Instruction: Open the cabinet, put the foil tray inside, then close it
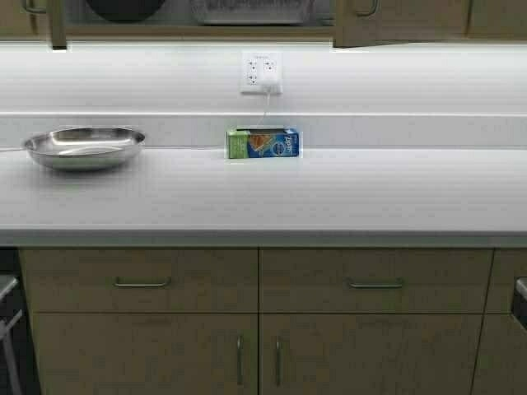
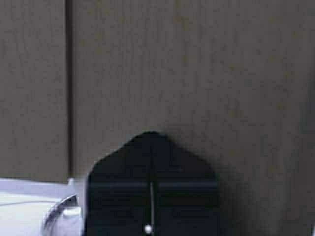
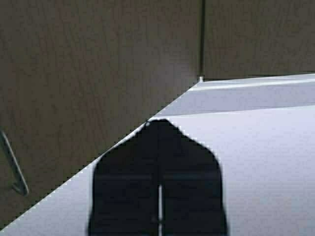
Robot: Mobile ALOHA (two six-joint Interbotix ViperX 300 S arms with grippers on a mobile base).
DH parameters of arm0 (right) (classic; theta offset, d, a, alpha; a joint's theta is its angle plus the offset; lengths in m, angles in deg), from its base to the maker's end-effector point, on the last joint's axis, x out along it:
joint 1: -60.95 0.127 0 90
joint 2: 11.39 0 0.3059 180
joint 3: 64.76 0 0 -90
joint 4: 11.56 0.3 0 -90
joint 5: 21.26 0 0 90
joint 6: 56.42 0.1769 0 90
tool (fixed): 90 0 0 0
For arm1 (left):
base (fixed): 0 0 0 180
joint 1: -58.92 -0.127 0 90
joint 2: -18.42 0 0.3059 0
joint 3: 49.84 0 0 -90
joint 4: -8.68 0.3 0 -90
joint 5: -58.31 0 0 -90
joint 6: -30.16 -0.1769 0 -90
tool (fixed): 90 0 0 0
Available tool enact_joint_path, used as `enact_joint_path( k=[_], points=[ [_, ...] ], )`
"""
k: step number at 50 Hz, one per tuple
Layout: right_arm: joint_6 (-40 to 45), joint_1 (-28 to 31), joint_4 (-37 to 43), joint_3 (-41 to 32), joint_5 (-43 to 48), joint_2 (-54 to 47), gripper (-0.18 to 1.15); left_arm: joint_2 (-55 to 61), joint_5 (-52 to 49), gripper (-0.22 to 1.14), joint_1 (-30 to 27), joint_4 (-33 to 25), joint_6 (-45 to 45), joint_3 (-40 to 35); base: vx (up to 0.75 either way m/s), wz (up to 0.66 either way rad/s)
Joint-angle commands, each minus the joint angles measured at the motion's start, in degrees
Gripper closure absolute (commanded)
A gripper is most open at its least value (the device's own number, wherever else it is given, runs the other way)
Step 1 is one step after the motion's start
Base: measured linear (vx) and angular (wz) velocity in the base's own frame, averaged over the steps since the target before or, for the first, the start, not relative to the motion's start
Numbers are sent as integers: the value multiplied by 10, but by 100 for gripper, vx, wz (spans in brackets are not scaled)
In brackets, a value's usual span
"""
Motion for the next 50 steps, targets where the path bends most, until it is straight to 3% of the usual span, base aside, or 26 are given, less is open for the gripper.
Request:
enact_joint_path(
  k=[1,25,40,50],
  points=[
    [-1,2,3,-10,5,6,90,26,-5,87,54,-1,0,-48,4,4],
    [-3,65,2,-22,25,9,90,-216,1,87,59,2,-5,214,5,1],
    [-2,112,3,-121,25,-95,90,-231,2,87,59,1,-2,234,6,3],
    [-3,147,3,-232,24,-203,90,-214,11,87,58,0,-1,229,4,3]
  ],
)
